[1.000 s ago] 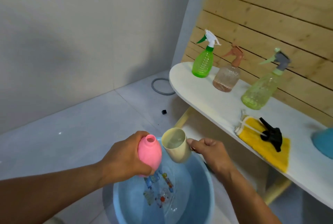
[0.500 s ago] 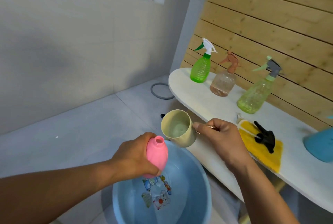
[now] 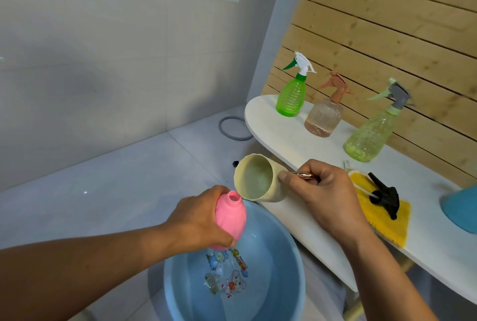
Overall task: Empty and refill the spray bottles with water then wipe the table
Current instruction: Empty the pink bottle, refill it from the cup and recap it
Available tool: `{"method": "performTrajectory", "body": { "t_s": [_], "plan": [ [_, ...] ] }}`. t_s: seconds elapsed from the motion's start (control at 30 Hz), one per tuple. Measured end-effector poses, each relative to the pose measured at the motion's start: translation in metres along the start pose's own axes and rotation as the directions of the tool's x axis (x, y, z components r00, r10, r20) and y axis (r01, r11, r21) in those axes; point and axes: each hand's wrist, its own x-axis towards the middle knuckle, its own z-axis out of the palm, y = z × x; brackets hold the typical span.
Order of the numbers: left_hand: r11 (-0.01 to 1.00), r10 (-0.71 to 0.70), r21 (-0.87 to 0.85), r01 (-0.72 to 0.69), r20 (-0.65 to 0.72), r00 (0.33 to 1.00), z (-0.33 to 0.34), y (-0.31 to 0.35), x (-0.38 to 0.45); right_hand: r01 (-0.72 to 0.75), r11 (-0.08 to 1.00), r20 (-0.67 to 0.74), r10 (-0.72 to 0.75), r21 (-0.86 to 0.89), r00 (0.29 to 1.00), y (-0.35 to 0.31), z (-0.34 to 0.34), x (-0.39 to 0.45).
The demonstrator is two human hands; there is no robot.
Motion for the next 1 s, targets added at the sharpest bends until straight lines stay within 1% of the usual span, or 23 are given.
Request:
{"method": "performTrajectory", "body": {
  "t_s": [0.53, 1.0],
  "plan": [
    [1.000, 0.009, 0.000, -0.009, 0.015, 1.000, 0.003, 0.000, 0.006, 0.117, 0.972, -0.049, -0.130, -0.204, 0.990, -0.020, -0.002, -0.006],
    [1.000, 0.021, 0.005, -0.021, 0.008, 1.000, 0.005, 0.000, 0.008, 0.171, 0.946, -0.066, -0.196, -0.274, 0.978, -0.035, -0.006, -0.010]
  ]
}}
